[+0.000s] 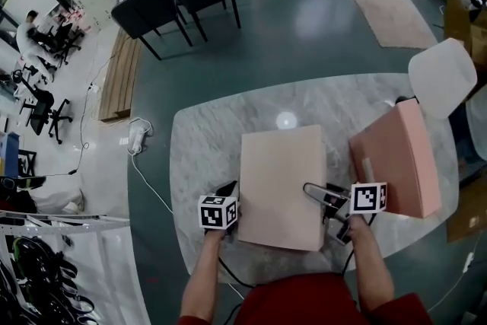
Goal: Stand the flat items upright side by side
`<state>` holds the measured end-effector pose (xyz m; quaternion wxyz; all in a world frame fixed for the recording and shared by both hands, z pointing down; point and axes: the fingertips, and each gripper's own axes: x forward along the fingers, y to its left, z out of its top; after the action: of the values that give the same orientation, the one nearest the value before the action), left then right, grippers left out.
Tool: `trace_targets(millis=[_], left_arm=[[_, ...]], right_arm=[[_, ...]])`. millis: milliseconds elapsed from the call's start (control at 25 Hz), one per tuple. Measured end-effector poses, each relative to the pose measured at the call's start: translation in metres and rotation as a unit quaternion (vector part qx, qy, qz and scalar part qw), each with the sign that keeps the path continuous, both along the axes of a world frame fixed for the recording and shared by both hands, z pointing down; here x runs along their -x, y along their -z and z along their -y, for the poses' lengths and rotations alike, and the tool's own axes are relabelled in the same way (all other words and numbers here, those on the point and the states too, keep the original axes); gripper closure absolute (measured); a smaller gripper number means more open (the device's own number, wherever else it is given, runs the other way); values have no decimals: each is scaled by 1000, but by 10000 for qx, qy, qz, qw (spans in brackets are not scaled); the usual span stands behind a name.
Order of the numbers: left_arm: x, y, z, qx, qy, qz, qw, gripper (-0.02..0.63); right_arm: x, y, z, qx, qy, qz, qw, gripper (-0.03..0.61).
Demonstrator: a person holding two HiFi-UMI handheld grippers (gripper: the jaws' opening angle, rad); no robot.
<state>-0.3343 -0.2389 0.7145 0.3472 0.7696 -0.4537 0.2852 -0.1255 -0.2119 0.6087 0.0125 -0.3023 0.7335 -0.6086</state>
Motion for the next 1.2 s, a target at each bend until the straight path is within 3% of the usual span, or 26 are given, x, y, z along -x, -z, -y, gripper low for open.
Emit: trace_targets(millis=[120, 320, 680, 840, 1200], left_arm=[[-1, 8, -2, -84, 70, -69, 9999, 611], [1, 34, -5, -344, 232, -79, 9991, 611], [-2, 88, -16, -1182, 695, -68, 9905, 611], [-5, 112, -30, -1498, 838, -122, 9851, 611], [-42, 161, -56, -2109, 908, -309, 9728, 611]], right_arm=[[-4, 3, -6, -41, -103, -190, 9998, 301], [3, 33, -9, -497, -186, -185, 9984, 302], [-14, 75, -17, -1394, -610, -629, 9863, 304], [-22, 94, -29, -1809, -782, -908, 9762, 304], [-48, 141, -52, -2839, -1049, -1588, 9398, 304]])
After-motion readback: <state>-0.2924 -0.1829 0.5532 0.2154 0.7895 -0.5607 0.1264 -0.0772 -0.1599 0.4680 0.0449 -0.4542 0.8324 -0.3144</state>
